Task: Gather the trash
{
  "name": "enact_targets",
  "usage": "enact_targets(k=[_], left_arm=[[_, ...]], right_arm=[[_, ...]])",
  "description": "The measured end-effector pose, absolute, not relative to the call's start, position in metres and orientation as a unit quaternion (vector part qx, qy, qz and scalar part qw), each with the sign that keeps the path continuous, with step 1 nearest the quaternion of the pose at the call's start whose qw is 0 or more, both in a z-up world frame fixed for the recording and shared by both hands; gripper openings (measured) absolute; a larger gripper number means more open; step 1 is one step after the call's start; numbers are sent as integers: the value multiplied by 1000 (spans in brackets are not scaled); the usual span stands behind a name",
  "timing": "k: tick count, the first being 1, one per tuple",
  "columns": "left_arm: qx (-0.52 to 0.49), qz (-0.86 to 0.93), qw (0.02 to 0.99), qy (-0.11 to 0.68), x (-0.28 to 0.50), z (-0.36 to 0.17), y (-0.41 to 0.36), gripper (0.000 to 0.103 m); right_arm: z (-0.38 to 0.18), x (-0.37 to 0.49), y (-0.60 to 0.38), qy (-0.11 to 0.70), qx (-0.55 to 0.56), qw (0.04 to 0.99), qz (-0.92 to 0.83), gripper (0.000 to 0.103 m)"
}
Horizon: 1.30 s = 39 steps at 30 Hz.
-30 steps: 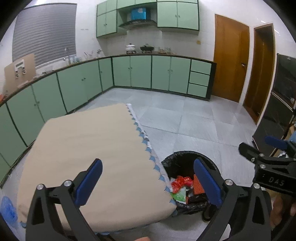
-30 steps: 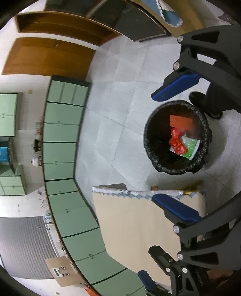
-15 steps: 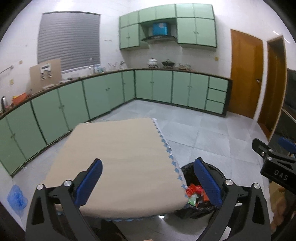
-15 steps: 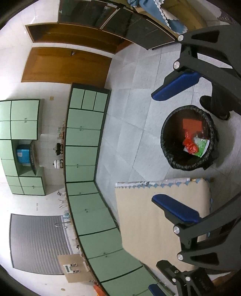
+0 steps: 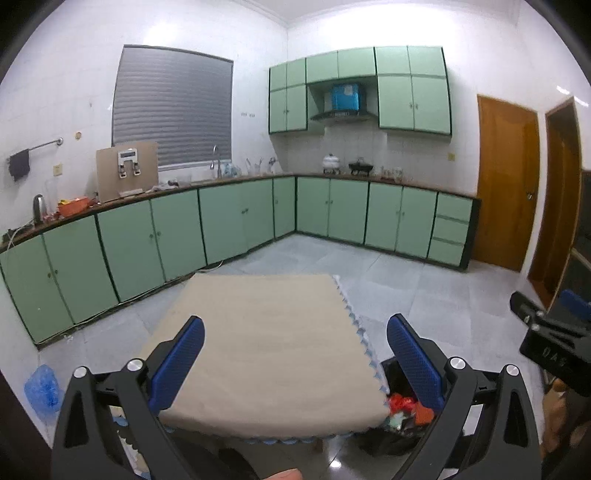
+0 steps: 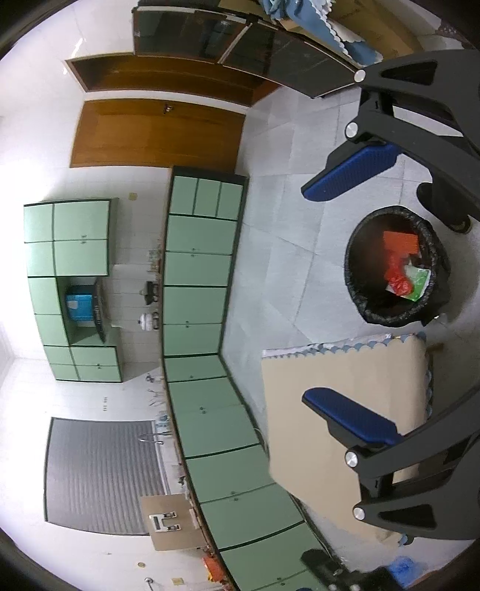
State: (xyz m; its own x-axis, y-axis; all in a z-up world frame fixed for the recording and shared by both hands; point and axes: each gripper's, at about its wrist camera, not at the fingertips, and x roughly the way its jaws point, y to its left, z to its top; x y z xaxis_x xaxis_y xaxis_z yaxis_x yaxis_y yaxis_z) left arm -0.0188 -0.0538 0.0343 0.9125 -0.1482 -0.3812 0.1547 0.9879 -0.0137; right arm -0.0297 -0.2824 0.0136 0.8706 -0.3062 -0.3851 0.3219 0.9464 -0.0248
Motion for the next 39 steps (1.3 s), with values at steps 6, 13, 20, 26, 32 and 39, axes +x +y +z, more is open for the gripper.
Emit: enact_targets(k=[6, 13, 20, 26, 32, 39], left_arm=[[-13, -63, 983, 174, -31, 48, -37, 97], [-5, -38, 986, 164, -36, 50, -35, 97], [-6, -21, 983, 182, -20, 47, -37, 97], [-15, -12, 984, 178, -16, 47, -33, 97], [-9, -4, 983, 184, -14, 43, -33, 97], [-1, -4, 984, 181, -17, 44, -39, 97]], right_arm=[[29, -42, -272, 161, 10, 973, -165, 98], [34, -48, -269, 132, 9, 976, -171, 98], [27, -47, -279, 139, 23, 973, -182, 98], [22, -41, -283, 143, 25, 972, -186, 98], [18, -36, -281, 153, 30, 972, -178, 98], [18, -37, -287, 156, 40, 970, -180, 98]])
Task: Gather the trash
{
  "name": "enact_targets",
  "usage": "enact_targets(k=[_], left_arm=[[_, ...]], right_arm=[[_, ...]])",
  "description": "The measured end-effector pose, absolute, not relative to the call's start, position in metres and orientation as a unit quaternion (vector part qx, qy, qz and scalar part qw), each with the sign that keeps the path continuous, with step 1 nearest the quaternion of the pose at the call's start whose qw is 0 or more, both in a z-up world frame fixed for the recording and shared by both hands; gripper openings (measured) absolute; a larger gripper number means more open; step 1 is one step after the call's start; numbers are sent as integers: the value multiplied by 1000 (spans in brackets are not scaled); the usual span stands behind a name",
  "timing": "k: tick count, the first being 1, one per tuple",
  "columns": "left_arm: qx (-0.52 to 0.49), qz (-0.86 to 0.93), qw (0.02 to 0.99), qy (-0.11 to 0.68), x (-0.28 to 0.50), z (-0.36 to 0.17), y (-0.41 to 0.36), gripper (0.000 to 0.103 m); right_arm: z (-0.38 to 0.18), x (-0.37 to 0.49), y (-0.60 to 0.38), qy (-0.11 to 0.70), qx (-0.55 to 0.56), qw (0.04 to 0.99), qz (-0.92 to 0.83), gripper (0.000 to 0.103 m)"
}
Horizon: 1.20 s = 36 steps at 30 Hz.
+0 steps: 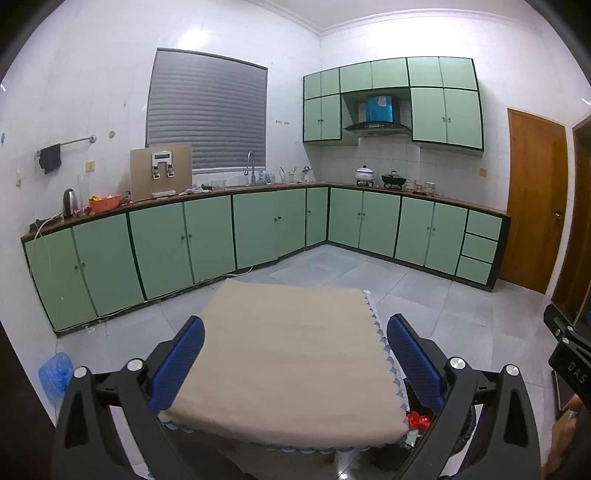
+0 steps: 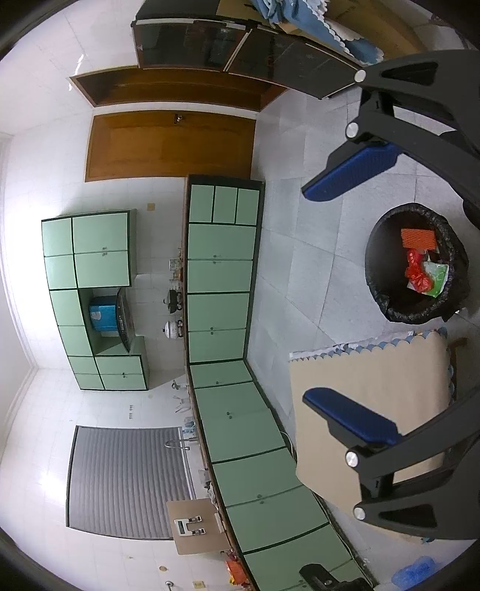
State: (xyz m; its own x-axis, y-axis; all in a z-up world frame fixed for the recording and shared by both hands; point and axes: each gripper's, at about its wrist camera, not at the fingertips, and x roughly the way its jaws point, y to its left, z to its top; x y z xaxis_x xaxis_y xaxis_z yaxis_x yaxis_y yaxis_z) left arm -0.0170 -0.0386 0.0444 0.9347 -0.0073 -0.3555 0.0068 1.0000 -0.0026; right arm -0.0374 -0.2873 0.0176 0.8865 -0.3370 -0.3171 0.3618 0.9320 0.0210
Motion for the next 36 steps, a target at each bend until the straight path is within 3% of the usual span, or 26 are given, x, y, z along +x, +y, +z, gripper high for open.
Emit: enact_targets(k=[36], left_arm=[[3, -4, 986, 164, -26, 49, -44, 97]], right_arm=[[21, -43, -288, 148, 55, 970, -187, 98]])
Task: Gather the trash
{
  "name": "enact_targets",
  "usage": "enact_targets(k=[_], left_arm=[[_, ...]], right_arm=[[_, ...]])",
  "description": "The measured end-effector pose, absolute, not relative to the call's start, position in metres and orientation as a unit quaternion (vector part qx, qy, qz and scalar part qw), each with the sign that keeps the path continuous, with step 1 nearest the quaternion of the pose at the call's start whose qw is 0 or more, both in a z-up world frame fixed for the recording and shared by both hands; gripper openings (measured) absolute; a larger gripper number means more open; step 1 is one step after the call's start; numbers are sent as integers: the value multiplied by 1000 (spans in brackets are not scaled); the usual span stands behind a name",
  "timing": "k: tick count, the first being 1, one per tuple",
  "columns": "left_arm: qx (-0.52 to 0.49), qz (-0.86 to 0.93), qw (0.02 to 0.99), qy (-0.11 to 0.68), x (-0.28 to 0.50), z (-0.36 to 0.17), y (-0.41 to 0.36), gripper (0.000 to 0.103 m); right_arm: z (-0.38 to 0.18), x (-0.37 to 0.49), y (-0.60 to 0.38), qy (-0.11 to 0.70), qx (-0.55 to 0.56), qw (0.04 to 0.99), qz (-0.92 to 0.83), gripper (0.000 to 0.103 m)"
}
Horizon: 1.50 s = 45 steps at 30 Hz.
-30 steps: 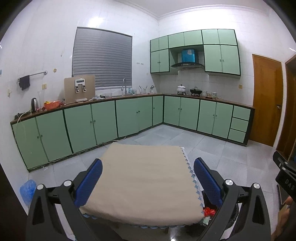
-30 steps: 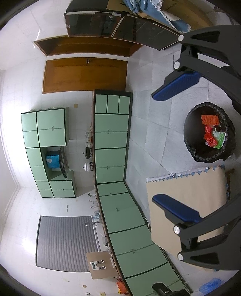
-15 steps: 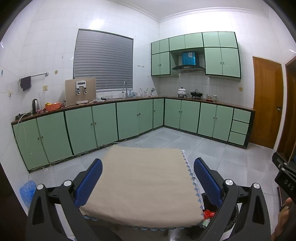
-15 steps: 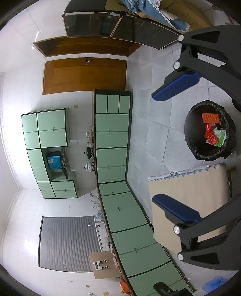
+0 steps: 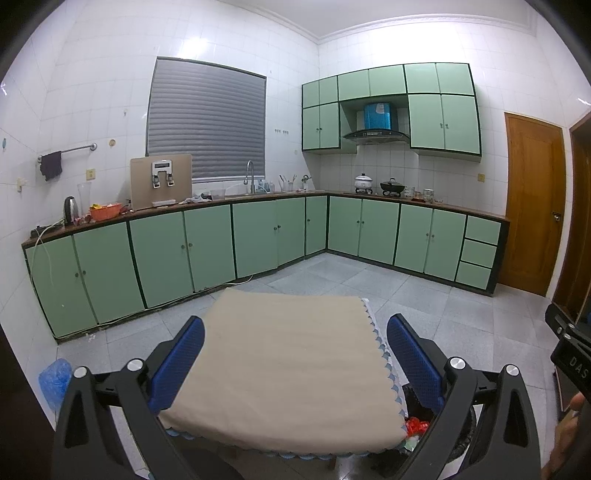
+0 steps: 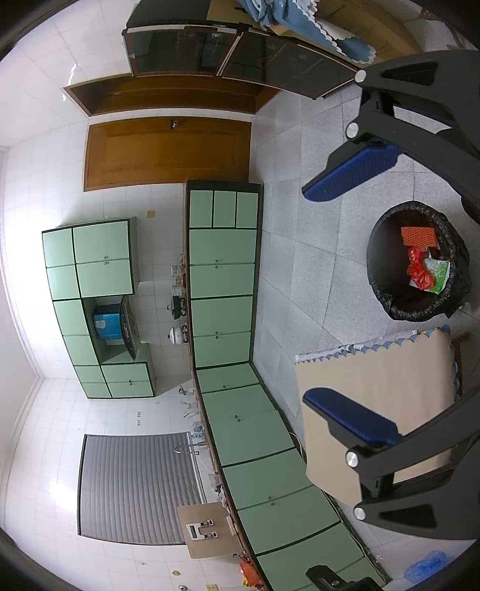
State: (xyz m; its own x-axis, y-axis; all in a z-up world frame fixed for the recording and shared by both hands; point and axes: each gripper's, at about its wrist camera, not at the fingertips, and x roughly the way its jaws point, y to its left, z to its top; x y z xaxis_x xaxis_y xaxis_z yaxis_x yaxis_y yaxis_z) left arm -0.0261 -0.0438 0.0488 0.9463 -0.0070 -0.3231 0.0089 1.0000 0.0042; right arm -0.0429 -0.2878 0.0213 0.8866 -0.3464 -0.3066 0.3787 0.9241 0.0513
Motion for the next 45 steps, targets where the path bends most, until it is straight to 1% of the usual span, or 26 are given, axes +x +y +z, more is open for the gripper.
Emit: enact_targets(k=[45], left_arm=[[5, -8, 986, 164, -25, 48, -42, 97]], right_arm=[[14, -45, -291, 148, 62, 969, -189, 98]])
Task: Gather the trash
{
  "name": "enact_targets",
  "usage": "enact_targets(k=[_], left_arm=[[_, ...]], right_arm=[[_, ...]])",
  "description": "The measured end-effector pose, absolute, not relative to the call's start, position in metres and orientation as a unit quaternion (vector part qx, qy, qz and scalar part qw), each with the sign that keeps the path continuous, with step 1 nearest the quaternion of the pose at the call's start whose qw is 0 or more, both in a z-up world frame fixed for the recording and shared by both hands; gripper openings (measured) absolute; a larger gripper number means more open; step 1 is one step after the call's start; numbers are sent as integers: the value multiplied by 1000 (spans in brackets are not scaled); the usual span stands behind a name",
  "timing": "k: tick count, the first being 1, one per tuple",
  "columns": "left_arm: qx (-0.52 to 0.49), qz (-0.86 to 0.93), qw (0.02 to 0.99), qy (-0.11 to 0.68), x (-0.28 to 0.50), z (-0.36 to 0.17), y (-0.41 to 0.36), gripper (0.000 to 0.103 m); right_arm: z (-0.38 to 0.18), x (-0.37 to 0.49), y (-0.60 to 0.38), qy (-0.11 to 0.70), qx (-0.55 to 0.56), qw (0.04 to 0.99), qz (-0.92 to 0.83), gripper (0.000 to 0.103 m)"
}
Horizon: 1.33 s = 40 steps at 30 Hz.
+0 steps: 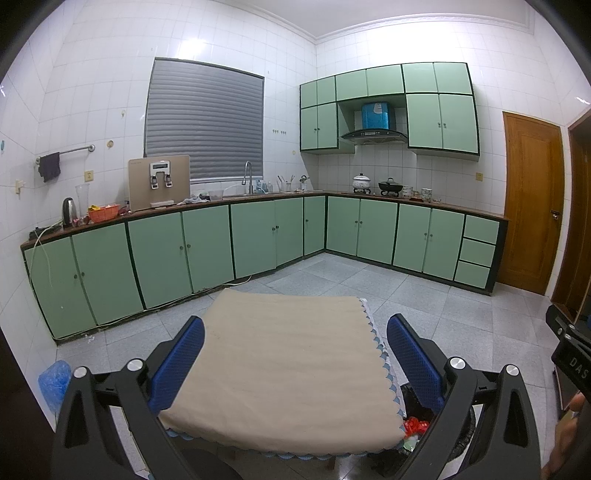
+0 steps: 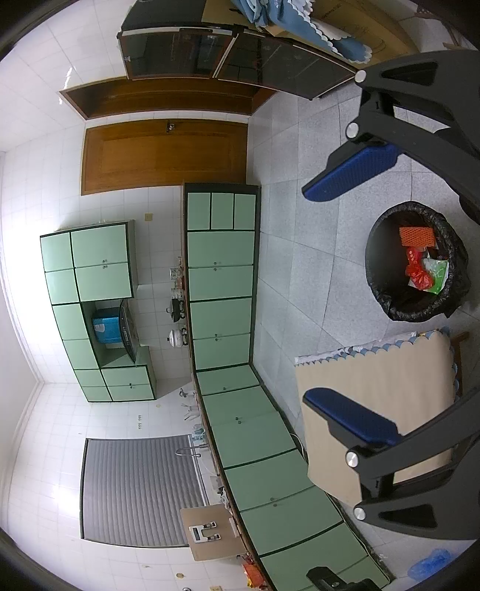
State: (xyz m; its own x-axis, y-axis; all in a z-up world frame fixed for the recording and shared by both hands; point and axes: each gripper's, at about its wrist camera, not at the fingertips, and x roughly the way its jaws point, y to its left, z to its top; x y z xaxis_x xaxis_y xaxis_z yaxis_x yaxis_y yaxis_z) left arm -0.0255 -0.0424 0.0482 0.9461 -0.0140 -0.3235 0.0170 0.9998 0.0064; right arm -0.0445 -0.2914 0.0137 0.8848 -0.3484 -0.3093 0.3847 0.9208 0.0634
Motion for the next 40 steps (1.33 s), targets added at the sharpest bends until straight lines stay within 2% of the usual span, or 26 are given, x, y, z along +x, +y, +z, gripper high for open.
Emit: enact_targets(k=[40], left_arm=[[5, 2, 987, 161, -24, 54, -40, 97]], right_arm=[[16, -43, -287, 147, 56, 969, -188, 98]])
